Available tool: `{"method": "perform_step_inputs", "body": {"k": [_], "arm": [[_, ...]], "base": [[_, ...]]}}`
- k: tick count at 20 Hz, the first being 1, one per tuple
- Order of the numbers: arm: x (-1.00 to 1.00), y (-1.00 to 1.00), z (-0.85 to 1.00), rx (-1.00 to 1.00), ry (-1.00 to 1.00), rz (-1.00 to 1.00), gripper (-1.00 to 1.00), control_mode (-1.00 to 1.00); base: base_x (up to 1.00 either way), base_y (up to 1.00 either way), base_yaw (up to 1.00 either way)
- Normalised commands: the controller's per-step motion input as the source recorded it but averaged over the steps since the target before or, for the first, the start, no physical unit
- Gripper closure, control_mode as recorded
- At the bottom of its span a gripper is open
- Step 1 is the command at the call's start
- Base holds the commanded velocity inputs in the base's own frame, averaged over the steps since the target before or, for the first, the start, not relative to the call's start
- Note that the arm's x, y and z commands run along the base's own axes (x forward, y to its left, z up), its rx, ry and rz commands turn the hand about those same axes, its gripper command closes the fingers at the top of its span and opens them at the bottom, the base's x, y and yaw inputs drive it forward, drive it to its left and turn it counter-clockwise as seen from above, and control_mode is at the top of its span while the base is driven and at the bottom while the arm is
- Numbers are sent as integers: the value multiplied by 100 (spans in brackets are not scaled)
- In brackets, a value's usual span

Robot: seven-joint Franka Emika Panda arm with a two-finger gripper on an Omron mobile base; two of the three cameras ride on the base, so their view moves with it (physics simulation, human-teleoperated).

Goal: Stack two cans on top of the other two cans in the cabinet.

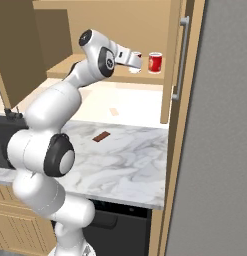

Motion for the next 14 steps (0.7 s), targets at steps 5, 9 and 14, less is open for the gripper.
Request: {"method": "perform_step_inputs", "body": {"k": [5,9,14], "arm": [[9,-14,-2,0,0,-2,-100,-100],[8,-13,-4,0,0,-2,-100,-100],[8,-11,-5,0,0,-2,-100,-100]], "base": [[0,0,0],[0,0,0],[0,0,0]]}}
